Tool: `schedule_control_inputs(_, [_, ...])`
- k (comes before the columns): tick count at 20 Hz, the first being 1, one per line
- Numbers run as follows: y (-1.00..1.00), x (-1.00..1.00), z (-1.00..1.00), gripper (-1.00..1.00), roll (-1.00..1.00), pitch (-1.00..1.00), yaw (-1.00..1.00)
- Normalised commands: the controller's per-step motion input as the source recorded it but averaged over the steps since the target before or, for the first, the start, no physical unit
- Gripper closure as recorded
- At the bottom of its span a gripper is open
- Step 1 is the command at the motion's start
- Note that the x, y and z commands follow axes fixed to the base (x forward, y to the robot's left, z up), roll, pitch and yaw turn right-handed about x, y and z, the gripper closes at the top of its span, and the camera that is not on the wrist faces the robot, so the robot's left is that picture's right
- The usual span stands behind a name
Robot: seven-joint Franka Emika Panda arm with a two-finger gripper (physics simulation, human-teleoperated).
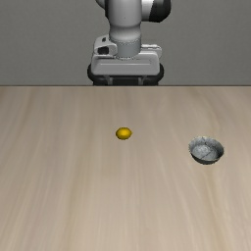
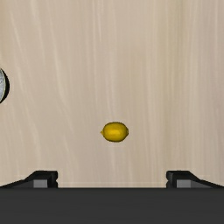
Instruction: Pick the lemon and place it on the bowl
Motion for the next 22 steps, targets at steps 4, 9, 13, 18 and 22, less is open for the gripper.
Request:
schedule_control_inputs(4, [0.0,0.0,-1.0,-1.0,0.0,0.0,0.0])
schedule_control_inputs(9, [0.0,0.0,-1.0,-1.0,0.0,0.0,0.0])
schedule_control_inputs(13, [0.0,0.0,-1.0,-1.0,0.0,0.0,0.0])
schedule_control_inputs(18, [0.0,0.0,-0.6,1.0,0.0,0.0,0.0])
schedule_control_inputs(22, [0.0,0.0,0.0,1.0,0.0,0.0,0.0])
